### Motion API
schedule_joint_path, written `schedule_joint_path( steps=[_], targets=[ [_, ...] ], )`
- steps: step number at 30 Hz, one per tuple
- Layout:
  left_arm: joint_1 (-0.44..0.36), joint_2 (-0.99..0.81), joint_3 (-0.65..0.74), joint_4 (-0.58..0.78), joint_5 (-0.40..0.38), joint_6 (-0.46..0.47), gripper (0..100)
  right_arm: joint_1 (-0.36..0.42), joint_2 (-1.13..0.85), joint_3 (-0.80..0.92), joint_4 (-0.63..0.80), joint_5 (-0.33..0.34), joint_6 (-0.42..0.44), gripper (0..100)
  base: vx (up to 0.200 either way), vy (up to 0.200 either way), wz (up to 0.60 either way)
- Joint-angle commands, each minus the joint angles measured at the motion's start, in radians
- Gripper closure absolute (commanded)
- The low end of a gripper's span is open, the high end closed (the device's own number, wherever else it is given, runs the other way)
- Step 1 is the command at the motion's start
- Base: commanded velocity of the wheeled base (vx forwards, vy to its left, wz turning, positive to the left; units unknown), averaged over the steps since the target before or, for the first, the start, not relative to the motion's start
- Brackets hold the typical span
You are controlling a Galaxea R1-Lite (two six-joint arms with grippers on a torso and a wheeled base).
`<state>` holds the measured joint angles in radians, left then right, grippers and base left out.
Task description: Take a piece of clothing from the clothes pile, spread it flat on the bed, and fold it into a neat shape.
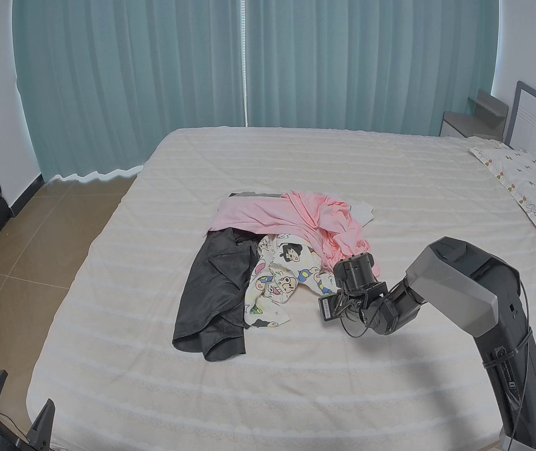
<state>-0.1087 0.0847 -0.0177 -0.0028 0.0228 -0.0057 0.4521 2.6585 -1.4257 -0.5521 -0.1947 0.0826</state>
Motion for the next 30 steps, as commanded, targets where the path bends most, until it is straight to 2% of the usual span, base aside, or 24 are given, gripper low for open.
schedule_joint_path(
  steps=[1, 5, 7, 8, 11, 14, 15, 16, 18, 19, 22, 24, 25, 30],
  targets=[
    [0.0, 0.001, 0.018, 0.0, 0.0, 0.0, 0, -0.007, -0.014, 0.022, -0.006, 0.003, 0.02, 100, 0.0, 0.0, 0.0],
    [0.0, 0.001, 0.018, 0.0, 0.0, 0.0, 0, -0.01, -0.121, 0.153, -0.008, 0.04, 0.075, 100, 0.0, 0.0, 0.0],
    [0.0, 0.001, 0.018, 0.0, 0.0, 0.0, 0, -0.023, -0.235, 0.292, -0.031, 0.149, 0.094, 100, 0.0, 0.0, 0.0],
    [0.0, 0.001, 0.018, 0.0, 0.0, 0.0, 0, -0.038, -0.292, 0.369, -0.077, 0.193, 0.095, 100, 0.0, 0.0, 0.0],
    [0.0, 0.001, 0.018, 0.0, 0.0, 0.0, 0, -0.056, -0.365, 0.485, -0.163, 0.236, 0.097, 100, 0.0, 0.0, 0.0],
    [0.0, 0.0, 0.018, 0.0, -0.001, 0.003, 0, -0.087, -0.463, 0.674, -0.316, 0.297, 0.098, 100, 0.0, 0.0, 0.0],
    [0.001, 0.0, 0.018, 0.0, -0.001, 0.003, 0, -0.089, -0.468, 0.682, -0.324, 0.301, 0.097, 100, 0.0, 0.0, 0.0],
    [0.0, 0.0, 0.018, 0.0, -0.001, 0.004, 0, -0.104, -0.516, 0.78, -0.414, 0.35, 0.098, 100, 0.0, 0.0, 0.0],
    [0.0, 0.0, 0.018, 0.0, -0.001, 0.003, 0, -0.113, -0.558, 0.874, -0.505, 0.383, 0.098, 100, 0.0, 0.0, 0.0],
    [0.0, 0.0, 0.018, 0.0, -0.001, 0.003, 0, -0.113, -0.562, 0.88, -0.512, 0.385, 0.098, 100, 0.0, 0.0, 0.0],
    [0.0, 0.001, 0.018, 0.0, -0.003, 0.004, 0, -0.112, -0.657, 1.035, -0.689, 0.397, 0.1, 100, 0.0, 0.0, 0.0],
    [0.0, 0.001, 0.018, 0.0, -0.003, 0.004, 0, -0.11, -0.66, 1.039, -0.695, 0.397, 0.1, 100, 0.0, 0.0, 0.0],
    [-0.016, -0.002, 0.018, 0.0, -0.014, 0.013, 0, -0.101, -0.729, 1.097, -0.778, 0.399, 0.118, 100, 0.0, 0.0, 0.0],
    [-0.023, -0.005, 0.018, -0.002, -0.021, 0.016, 0, -0.067, -0.917, 1.143, -0.824, 0.405, 0.2, 100, 0.0, 0.0, 0.0]
  ],
)
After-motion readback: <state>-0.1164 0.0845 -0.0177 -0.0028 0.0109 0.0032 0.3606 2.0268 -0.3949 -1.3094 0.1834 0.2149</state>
